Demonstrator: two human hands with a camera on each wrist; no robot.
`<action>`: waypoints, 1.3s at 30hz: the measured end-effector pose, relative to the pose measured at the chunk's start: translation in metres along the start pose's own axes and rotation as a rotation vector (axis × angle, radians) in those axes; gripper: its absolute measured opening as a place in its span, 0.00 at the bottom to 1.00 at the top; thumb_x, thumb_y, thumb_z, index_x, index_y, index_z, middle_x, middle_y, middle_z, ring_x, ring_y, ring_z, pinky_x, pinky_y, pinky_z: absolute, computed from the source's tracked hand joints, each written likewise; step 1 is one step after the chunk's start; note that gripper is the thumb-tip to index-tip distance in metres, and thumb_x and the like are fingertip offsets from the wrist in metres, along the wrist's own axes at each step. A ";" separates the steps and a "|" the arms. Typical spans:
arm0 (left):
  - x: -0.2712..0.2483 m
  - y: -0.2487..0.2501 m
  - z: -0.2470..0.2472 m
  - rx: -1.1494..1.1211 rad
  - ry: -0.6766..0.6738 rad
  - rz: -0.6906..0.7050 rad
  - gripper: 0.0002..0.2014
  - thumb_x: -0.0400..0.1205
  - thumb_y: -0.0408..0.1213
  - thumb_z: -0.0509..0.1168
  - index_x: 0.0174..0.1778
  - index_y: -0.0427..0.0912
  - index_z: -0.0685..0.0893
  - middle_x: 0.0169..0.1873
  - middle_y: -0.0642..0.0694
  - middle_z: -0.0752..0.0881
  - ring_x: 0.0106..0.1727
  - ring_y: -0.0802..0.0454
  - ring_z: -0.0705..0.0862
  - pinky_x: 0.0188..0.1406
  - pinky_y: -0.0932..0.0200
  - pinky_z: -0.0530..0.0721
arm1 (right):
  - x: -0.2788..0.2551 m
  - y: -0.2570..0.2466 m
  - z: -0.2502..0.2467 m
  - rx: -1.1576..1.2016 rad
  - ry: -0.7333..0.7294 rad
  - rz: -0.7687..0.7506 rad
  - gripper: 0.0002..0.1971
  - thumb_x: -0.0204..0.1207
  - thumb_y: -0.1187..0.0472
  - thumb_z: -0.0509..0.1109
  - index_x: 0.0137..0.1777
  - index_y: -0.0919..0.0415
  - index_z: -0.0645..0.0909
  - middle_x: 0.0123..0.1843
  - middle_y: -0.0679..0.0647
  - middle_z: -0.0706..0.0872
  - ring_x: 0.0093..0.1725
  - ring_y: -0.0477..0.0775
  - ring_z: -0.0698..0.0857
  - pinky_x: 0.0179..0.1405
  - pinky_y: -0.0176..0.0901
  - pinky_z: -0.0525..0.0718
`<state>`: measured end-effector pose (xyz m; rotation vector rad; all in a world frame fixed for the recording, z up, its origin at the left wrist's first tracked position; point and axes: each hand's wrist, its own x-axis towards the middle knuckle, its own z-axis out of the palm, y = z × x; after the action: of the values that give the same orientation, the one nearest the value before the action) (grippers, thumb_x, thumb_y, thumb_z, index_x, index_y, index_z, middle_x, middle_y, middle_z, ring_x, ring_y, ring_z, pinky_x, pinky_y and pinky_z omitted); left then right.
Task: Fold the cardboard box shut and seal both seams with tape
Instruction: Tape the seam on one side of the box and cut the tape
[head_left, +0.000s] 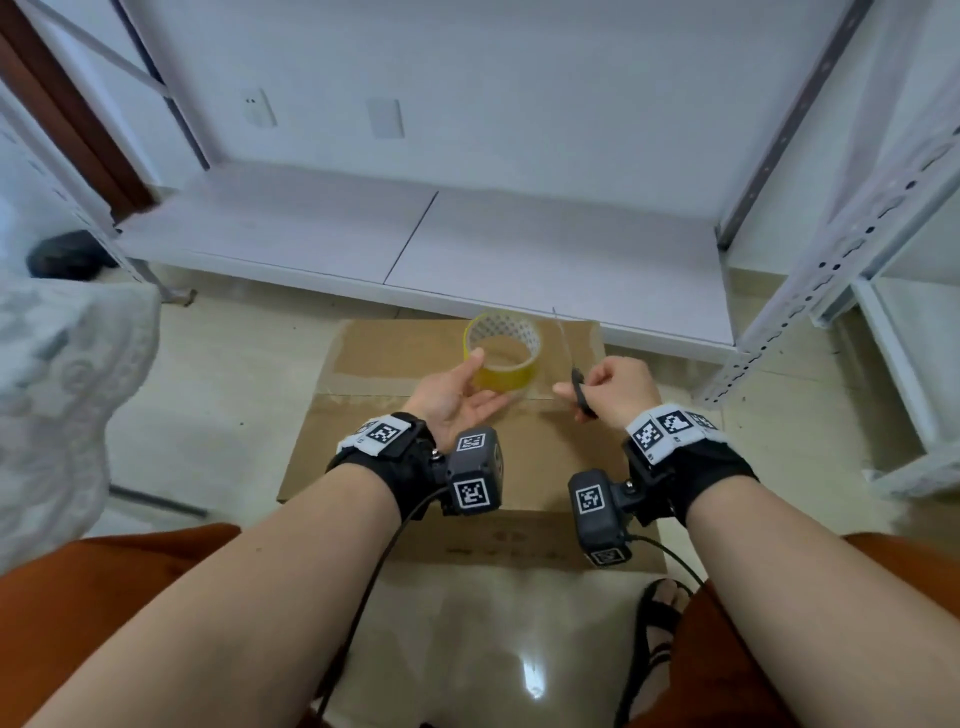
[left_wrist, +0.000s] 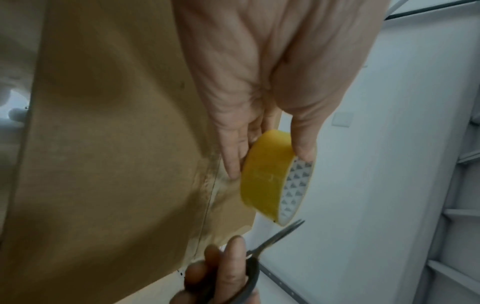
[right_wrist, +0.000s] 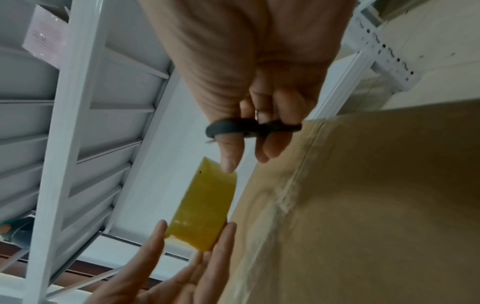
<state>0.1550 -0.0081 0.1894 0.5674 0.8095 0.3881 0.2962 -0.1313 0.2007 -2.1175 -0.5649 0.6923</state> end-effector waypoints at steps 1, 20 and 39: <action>-0.005 0.003 -0.002 0.016 0.006 -0.011 0.12 0.85 0.36 0.61 0.58 0.29 0.75 0.53 0.32 0.83 0.51 0.39 0.86 0.45 0.47 0.88 | 0.000 -0.005 0.004 -0.022 -0.044 -0.011 0.18 0.64 0.54 0.82 0.30 0.56 0.73 0.34 0.60 0.88 0.33 0.56 0.83 0.34 0.45 0.80; -0.087 0.114 -0.112 0.024 0.256 0.437 0.15 0.82 0.28 0.65 0.66 0.35 0.78 0.61 0.36 0.83 0.58 0.45 0.84 0.54 0.46 0.88 | -0.025 -0.144 0.140 0.052 -0.242 -0.322 0.13 0.70 0.73 0.75 0.52 0.65 0.78 0.48 0.61 0.86 0.46 0.57 0.85 0.46 0.49 0.88; -0.157 0.223 -0.216 0.059 1.348 0.947 0.26 0.85 0.41 0.59 0.77 0.35 0.64 0.73 0.37 0.66 0.73 0.41 0.70 0.73 0.48 0.69 | -0.074 -0.281 0.275 -0.206 -0.299 -0.848 0.14 0.67 0.66 0.79 0.53 0.66 0.87 0.52 0.59 0.90 0.52 0.56 0.87 0.59 0.47 0.83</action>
<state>-0.1345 0.1538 0.2939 0.6961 1.8081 1.7297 0.0207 0.1377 0.3080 -1.7039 -1.6251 0.4573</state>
